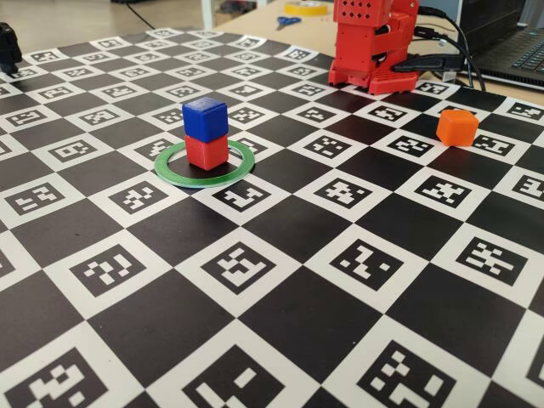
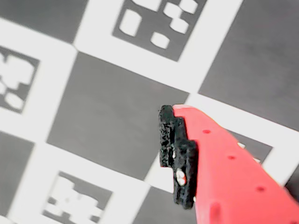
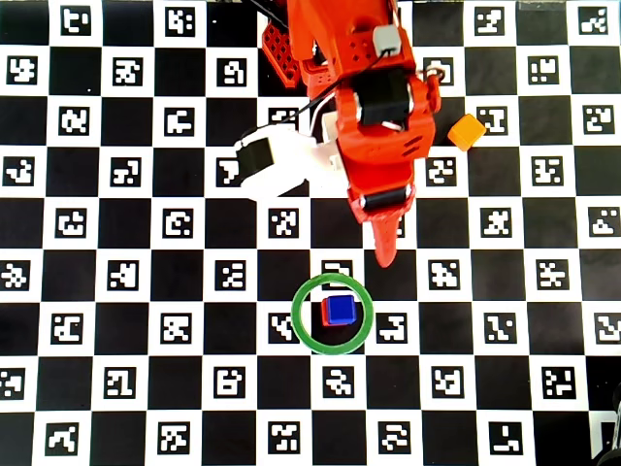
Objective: Grab the red cube then put it in the green circle then put the blue cube on top and finally the orange cube on top
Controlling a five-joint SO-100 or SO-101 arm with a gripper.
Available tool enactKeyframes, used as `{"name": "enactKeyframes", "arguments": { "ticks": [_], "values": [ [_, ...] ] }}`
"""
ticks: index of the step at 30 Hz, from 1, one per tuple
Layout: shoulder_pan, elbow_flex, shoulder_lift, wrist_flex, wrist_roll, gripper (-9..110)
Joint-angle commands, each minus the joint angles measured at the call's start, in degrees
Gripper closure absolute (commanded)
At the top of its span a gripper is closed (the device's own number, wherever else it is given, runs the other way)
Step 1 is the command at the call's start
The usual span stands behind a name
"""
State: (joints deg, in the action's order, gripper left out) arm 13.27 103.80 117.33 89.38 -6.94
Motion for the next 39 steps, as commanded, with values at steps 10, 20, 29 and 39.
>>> {"name": "enactKeyframes", "arguments": {
  "ticks": [10,20,29,39],
  "values": [
    [23.64,4.66,9.67,4.39,8.26,61],
    [46.32,11.34,11.51,-3.87,25.14,61],
    [53.79,15.29,8.17,-11.6,28.56,61],
    [52.82,21.53,3.78,-18.63,30.32,61]
  ]
}}
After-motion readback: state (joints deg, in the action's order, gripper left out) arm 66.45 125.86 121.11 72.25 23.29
